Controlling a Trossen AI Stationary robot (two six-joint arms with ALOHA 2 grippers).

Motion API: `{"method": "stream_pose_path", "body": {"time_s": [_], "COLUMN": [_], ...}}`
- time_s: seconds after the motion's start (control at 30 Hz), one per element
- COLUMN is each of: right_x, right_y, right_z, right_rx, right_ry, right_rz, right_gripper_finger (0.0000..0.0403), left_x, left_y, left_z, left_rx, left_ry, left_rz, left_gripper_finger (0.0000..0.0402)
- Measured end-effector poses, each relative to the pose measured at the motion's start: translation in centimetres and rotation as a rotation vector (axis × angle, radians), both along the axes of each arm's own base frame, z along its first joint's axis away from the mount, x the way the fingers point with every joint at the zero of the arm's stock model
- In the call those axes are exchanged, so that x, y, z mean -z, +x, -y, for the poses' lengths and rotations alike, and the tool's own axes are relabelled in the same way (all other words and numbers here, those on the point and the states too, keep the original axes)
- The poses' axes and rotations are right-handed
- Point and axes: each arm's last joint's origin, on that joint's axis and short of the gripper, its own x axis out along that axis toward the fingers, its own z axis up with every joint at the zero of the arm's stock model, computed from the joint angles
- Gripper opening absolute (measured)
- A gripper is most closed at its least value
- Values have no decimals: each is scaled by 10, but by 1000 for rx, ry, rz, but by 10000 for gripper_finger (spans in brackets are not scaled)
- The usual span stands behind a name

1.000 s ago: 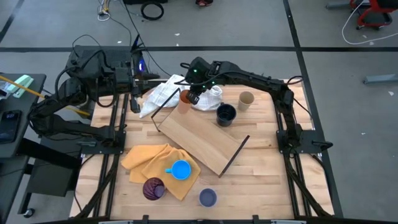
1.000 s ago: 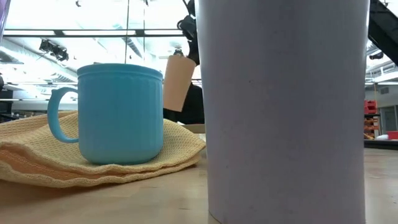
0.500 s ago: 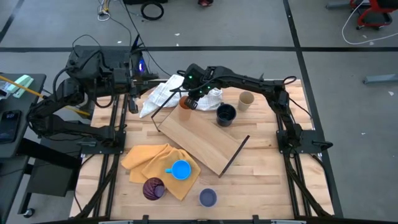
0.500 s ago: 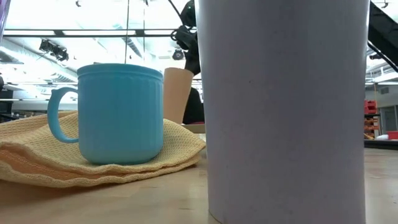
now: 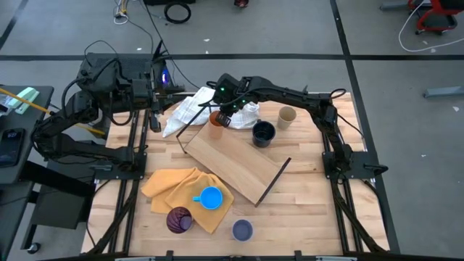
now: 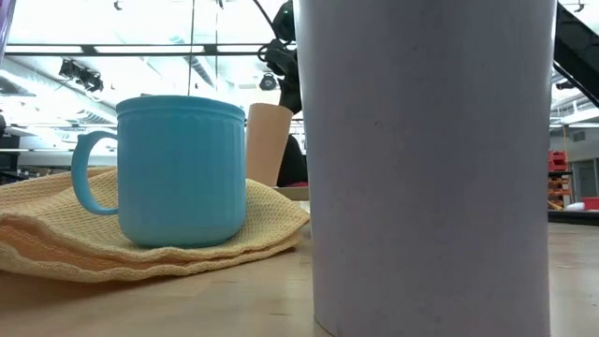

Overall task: Stack small to large cups/mugs on shelf
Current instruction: Put the orange cup on the shelf

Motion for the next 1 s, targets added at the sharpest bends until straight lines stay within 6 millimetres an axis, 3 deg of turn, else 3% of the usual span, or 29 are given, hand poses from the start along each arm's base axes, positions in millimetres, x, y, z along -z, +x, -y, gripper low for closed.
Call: {"method": "stream_pose_path", "body": {"time_s": [0.73, 1.0], "right_x": [0, 13], "right_y": [2, 2], "right_z": [-7, -9], "right_rx": [-41, -45], "right_ry": [-25, -13], "right_rz": [-5, -34], "right_gripper_finger": [0, 0], "left_x": [0, 0], "left_y": [0, 0], "left_z": [0, 0], "left_rx": [0, 0], "left_ry": [1, 1], "left_rz": [1, 1], "left_gripper_finger": [96, 92]}}
